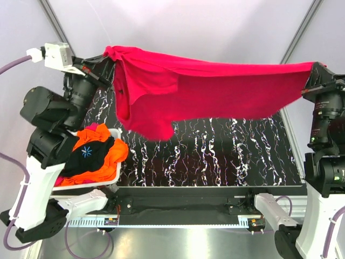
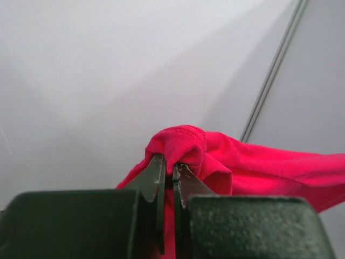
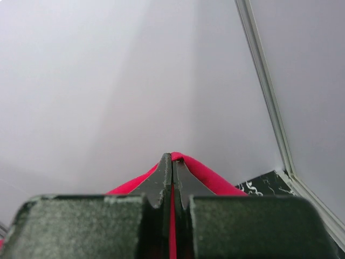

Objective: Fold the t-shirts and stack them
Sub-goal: Flatten the tshirt out

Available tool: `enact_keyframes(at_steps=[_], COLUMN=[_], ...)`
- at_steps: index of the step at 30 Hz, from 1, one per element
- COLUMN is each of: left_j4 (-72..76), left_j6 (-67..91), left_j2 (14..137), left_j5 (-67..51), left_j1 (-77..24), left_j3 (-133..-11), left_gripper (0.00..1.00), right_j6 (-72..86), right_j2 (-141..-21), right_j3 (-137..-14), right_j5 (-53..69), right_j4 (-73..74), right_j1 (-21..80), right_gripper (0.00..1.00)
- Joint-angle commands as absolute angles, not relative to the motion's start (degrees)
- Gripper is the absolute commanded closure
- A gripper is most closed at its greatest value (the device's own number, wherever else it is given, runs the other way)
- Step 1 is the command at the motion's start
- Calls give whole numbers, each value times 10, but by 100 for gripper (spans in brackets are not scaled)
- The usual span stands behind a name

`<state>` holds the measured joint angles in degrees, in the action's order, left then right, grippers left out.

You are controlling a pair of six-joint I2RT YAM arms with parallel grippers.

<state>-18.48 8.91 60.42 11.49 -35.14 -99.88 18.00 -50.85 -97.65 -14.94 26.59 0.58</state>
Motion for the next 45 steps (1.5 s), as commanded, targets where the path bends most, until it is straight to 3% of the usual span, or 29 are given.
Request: enact_keyframes(at_steps=[1, 6, 12, 18, 24, 29, 30, 33, 34, 36, 41, 45], left_j4=[-150, -149, -132, -135, -140, -134, -131, -143, -148, -171, -267, -323], left_j6=[102, 109, 163, 156, 141, 149, 149, 170, 175, 178, 223, 270], left_j2=[603, 623, 723, 974, 1241, 1324, 1330, 1329, 1314, 1292, 1162, 1042], left_j5=[104, 176, 218, 202, 175, 130, 119, 134, 141, 165, 184, 175], left_j1=[-352, -340, -258, -199, -172, -169, -170, -169, -170, -171, -176, -197], left_j3=[-976, -884, -799, -905, -1125, -1249, -1253, -1246, -1233, -1219, -1137, -1017], left_gripper=[100, 100, 100, 100, 100, 100, 94, 78, 60, 47, 37, 38], right_j6=[186, 204, 219, 200, 169, 155, 154, 150, 149, 156, 185, 212], right_j2=[-533, -570, -660, -863, -1123, -1213, -1223, -1245, -1250, -1256, -1289, -1280], right_j3=[-970, -914, -796, -778, -942, -1032, -1041, -1058, -1072, -1100, -1248, -1281], right_j5=[-160, -145, -147, -140, -139, -135, -128, -100, -91, -84, -83, -84], right_j4=[236, 232, 136, 5, -15, 21, 28, 44, 68, 112, 359, 502], right_j1=[4, 4, 4, 4, -20, -34, -37, -46, -48, -50, -50, -50], right_gripper=[100, 100, 100, 100, 100, 100, 100, 84, 65, 50, 37, 33])
